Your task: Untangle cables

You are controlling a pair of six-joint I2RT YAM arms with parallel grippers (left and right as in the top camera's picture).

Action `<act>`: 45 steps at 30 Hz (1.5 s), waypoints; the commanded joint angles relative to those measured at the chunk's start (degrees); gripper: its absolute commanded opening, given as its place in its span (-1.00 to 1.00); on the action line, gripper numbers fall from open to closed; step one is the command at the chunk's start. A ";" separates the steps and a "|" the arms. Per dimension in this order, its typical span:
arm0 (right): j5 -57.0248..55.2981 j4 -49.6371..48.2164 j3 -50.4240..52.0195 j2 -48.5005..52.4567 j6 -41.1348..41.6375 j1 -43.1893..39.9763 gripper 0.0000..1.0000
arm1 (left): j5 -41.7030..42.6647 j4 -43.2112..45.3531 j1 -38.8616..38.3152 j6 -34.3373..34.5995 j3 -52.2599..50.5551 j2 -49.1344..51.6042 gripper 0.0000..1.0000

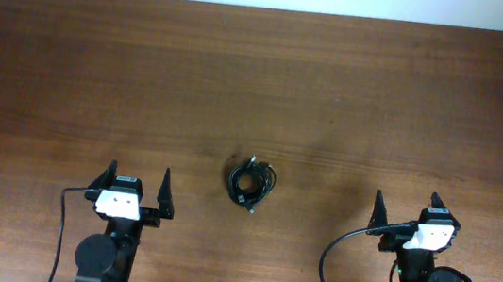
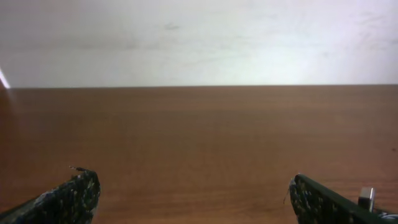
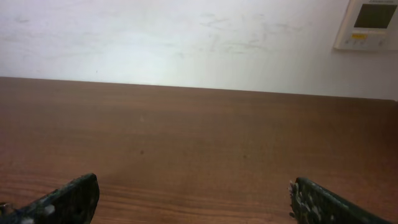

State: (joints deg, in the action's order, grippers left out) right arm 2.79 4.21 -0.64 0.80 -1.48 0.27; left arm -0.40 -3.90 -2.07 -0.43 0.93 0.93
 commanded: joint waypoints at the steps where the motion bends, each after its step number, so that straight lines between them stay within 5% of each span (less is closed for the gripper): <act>1: -0.48 0.28 0.33 -0.59 0.17 0.48 0.97 | 3.52 4.00 0.35 -0.87 -0.39 -0.63 0.98; 9: -0.48 0.28 0.33 -0.59 0.17 0.48 0.97 | 21.29 21.29 0.35 -0.90 -0.39 -0.63 0.98; 15: -0.48 0.28 0.33 -0.59 0.17 0.48 0.97 | 20.98 25.92 0.37 -0.92 4.33 -0.46 0.98; 22: -0.48 0.28 0.33 -0.59 0.17 0.48 0.97 | 20.79 7.30 0.37 -4.11 21.31 7.72 0.98; 29: -0.48 0.28 0.33 -0.59 0.17 0.48 0.97 | 25.64 -19.06 0.35 -4.39 45.40 30.97 0.98; 36: -0.48 0.28 0.33 -0.59 0.20 0.46 0.97 | 40.13 -19.30 0.35 -4.37 50.88 40.89 0.98; 40: -0.48 0.28 0.33 -0.59 0.17 0.46 0.97 | 39.45 -20.17 0.37 -4.33 53.42 43.06 0.98; 45: -0.48 0.28 0.33 -0.59 0.17 0.48 0.97 | 27.45 -37.24 0.35 -2.47 65.68 51.12 0.98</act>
State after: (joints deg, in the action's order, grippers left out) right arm 2.76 4.25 -0.64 0.62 -1.52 0.32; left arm 34.26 -33.45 -2.07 -3.42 58.57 47.07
